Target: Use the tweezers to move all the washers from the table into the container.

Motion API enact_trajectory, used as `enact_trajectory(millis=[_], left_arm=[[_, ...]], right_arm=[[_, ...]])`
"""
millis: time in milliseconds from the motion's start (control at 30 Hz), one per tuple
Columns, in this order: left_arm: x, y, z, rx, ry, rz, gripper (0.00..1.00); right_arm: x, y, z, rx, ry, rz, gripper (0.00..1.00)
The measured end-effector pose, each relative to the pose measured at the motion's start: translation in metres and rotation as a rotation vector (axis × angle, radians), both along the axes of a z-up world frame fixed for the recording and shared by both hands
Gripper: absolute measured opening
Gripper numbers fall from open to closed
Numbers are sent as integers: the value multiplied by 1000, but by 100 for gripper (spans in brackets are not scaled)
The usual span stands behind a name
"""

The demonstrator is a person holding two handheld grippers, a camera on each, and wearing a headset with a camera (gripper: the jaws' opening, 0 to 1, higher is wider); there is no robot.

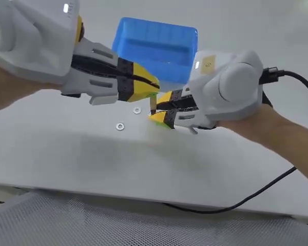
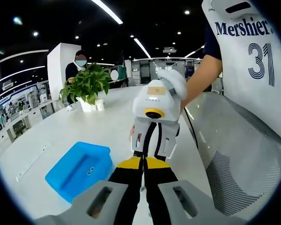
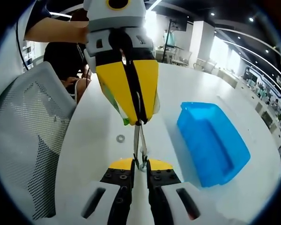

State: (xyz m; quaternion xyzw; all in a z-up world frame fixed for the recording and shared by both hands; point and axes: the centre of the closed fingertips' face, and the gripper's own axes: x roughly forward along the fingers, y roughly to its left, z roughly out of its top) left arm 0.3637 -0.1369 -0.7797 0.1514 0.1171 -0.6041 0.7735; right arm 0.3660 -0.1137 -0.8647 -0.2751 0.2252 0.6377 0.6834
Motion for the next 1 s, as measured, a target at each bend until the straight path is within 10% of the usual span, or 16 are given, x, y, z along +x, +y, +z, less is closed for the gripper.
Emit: enact_trajectory(millis=[433,1000], left_arm=[[-2,0,5,3,-5,-5,4],[16,5,56,-7,-116,-10,4]], right_arm=[[0,0,6,-2,-19,7,10],[28,5,55,29,-147,-3,10]])
